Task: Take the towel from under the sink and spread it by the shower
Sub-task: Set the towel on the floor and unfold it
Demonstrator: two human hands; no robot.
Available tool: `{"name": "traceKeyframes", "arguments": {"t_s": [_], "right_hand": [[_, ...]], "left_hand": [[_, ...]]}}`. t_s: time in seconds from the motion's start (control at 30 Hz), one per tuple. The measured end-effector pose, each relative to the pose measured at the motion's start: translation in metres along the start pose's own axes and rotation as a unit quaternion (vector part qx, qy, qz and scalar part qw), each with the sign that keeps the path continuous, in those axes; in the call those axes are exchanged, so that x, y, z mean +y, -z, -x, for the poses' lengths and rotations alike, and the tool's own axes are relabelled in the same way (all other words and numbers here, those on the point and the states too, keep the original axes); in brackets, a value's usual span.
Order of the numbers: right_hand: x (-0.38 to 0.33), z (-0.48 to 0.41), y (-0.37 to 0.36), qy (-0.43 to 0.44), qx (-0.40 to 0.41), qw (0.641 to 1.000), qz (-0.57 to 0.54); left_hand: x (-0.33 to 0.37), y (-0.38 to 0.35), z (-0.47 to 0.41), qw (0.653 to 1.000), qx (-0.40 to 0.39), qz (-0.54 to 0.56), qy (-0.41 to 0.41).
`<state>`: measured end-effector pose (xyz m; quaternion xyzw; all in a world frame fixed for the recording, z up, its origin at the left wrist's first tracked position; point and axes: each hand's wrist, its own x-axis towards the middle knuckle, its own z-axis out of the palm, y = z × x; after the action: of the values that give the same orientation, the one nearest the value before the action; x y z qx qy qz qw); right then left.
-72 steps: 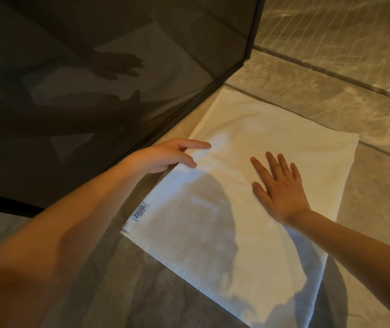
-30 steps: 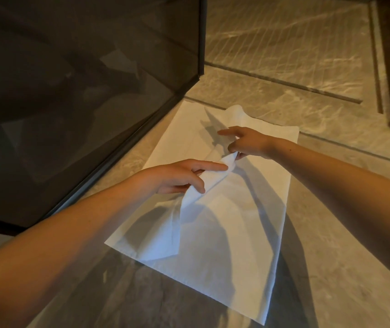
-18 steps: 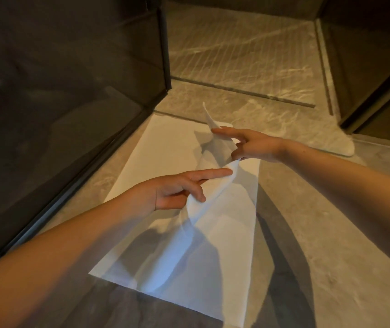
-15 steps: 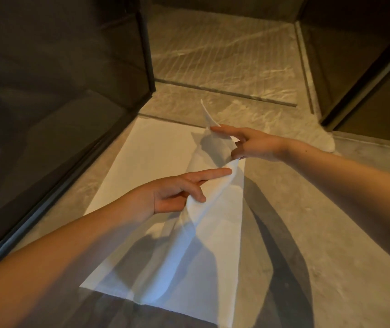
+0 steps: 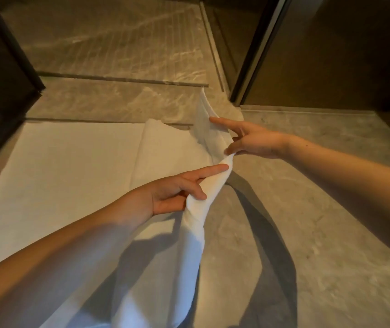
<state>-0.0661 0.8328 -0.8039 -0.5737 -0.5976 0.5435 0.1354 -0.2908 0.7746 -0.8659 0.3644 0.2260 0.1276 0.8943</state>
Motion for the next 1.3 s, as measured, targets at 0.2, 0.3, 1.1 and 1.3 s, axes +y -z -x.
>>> {"name": "traceKeyframes", "arguments": {"t_s": [0.2,0.3,1.1,1.3], "right_hand": [[0.037,0.016,0.023,-0.042,0.039,0.997,-0.048],[0.049,0.022,0.034,-0.060,0.056,0.995,-0.058],[0.151,0.022,0.062,-0.108,0.192,0.968,0.125],[0.160,0.013,0.056,-0.114,0.200,0.956,0.182]], "left_hand": [[-0.013,-0.025,-0.044,1.000,0.010,-0.021,0.010],[-0.017,-0.034,-0.063,1.000,0.012,-0.007,0.012],[-0.071,-0.052,-0.190,0.985,0.156,-0.024,0.070],[-0.064,-0.049,-0.190,0.968,0.140,-0.192,0.084]]}}
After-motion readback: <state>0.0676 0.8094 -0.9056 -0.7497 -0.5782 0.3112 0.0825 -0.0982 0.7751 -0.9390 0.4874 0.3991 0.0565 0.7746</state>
